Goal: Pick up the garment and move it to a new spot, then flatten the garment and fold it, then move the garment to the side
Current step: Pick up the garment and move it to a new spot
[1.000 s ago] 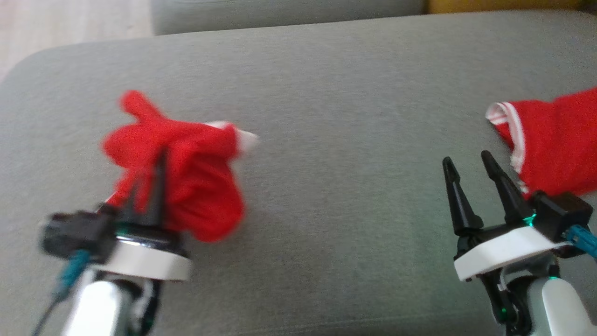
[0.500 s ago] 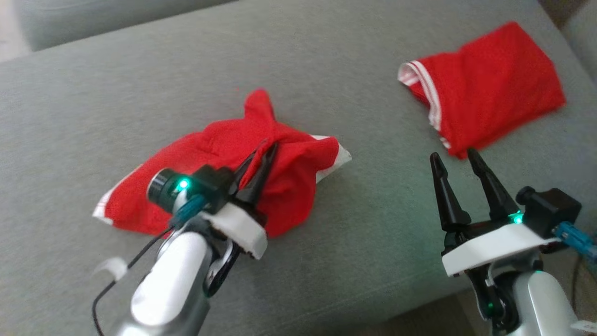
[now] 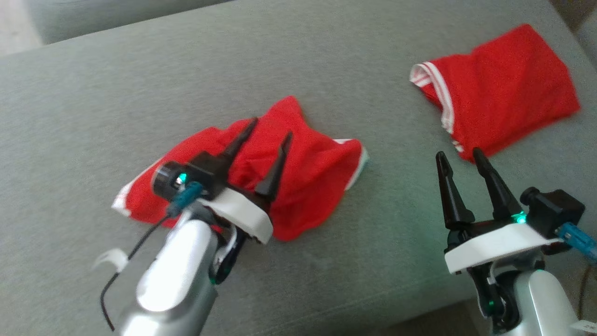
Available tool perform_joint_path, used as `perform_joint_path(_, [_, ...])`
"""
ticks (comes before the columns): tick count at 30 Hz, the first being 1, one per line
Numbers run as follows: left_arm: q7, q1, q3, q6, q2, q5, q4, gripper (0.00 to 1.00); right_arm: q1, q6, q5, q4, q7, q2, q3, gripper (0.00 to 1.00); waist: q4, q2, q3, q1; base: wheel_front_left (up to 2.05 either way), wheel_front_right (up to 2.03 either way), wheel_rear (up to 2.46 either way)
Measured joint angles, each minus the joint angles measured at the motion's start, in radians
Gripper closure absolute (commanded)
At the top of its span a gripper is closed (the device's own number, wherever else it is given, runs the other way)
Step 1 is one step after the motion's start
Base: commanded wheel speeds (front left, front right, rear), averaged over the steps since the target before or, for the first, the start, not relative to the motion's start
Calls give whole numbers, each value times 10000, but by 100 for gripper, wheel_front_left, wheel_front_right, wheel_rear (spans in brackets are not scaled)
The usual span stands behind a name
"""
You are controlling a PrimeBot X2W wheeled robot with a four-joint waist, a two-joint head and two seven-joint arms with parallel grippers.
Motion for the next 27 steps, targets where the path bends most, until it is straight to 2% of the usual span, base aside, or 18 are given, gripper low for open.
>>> perform_joint_path(5, [-50, 686, 957, 698, 104, 31, -1239, 0, 14, 0, -221, -136, 77, 10, -61, 0, 728, 0, -281, 0, 0, 0, 0])
perform_joint_path(8, [-61, 1331, 1542, 1026, 359, 33, -1609, 0, 56, 0, -322, -232, 199, 8, -125, 0, 1188, 0, -487, 0, 0, 0, 0])
perform_joint_path(13, [-61, 2184, 2556, 1379, 803, 27, -1985, 0, 379, 0, -416, -372, 364, 8, -293, 0, 1928, 0, -877, 0, 0, 0, 0])
perform_joint_path(20, [-61, 3335, 2934, 1179, 1281, -249, -2173, 0, 686, 0, -587, -510, 621, -6, -447, 0, 2562, 0, -1444, 0, 0, 0, 0])
perform_joint_path(27, [148, 4075, 2976, 1118, 1517, -357, -2602, 0, 1151, 0, -700, -583, 742, -50, -570, 0, 2639, 0, -1859, 0, 0, 0, 0])
